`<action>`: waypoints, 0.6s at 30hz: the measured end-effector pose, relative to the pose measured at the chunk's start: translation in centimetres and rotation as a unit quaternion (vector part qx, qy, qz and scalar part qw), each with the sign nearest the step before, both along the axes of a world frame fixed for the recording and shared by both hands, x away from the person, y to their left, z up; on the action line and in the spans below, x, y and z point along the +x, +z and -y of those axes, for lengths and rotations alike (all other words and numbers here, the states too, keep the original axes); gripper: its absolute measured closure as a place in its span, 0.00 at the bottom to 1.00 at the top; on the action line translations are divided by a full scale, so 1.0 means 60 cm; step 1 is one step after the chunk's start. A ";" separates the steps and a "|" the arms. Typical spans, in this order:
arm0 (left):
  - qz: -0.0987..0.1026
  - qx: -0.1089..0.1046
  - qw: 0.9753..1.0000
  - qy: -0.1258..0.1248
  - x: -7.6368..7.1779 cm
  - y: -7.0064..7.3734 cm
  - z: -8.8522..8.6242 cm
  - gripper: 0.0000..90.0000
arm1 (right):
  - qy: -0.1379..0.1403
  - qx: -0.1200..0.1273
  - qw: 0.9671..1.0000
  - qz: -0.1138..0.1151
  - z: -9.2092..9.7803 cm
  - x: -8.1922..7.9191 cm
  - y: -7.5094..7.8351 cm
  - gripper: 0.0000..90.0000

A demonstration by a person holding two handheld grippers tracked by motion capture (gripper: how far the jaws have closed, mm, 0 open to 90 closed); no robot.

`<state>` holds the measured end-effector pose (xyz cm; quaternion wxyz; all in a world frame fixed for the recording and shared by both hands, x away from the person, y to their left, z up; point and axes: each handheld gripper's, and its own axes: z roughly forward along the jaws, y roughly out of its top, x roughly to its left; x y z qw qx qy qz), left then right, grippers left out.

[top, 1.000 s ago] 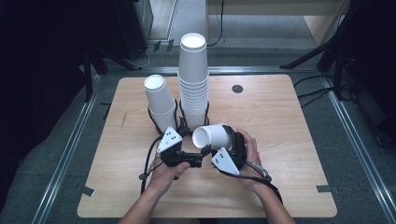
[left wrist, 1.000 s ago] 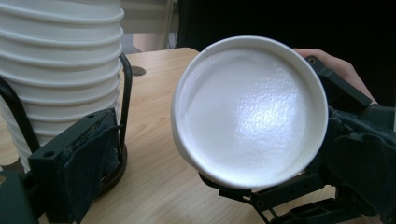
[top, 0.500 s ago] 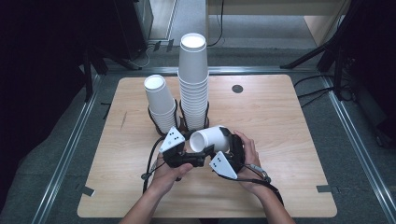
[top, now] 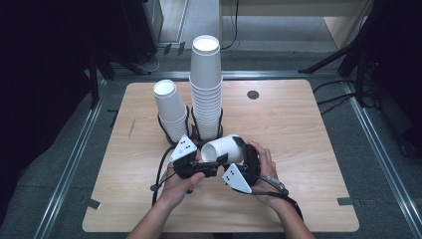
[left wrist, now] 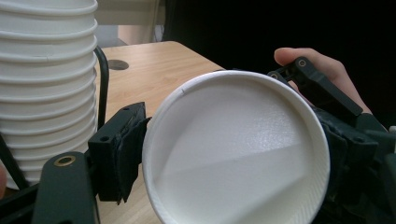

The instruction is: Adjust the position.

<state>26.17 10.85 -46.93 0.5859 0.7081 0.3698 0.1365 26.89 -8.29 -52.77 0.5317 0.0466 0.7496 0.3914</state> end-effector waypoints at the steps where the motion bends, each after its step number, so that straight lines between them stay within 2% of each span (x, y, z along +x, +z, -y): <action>1: 0.000 0.001 1.000 -0.001 0.000 0.001 -0.001 0.23 | 0.001 -0.001 1.000 0.002 0.000 0.000 0.001 0.13; 6: 0.002 -0.003 1.000 -0.001 0.000 0.001 -0.002 0.24 | 0.003 -0.001 1.000 0.005 0.000 0.001 0.003 0.13; 11: 0.000 -0.010 1.000 -0.002 0.003 0.000 -0.005 0.25 | 0.002 0.006 1.000 -0.005 0.001 0.001 0.002 0.11; 13: 0.001 -0.011 1.000 0.006 0.003 0.000 -0.007 0.26 | 0.002 0.016 1.000 -0.012 0.001 0.001 0.003 0.08; 15: 0.000 -0.015 1.000 0.003 0.006 -0.002 -0.010 0.26 | 0.008 0.027 0.999 -0.020 0.003 0.000 0.006 0.04; 18: -0.004 -0.019 1.000 0.010 0.010 -0.005 -0.014 0.26 | 0.009 0.029 0.999 -0.019 0.005 -0.002 0.008 0.02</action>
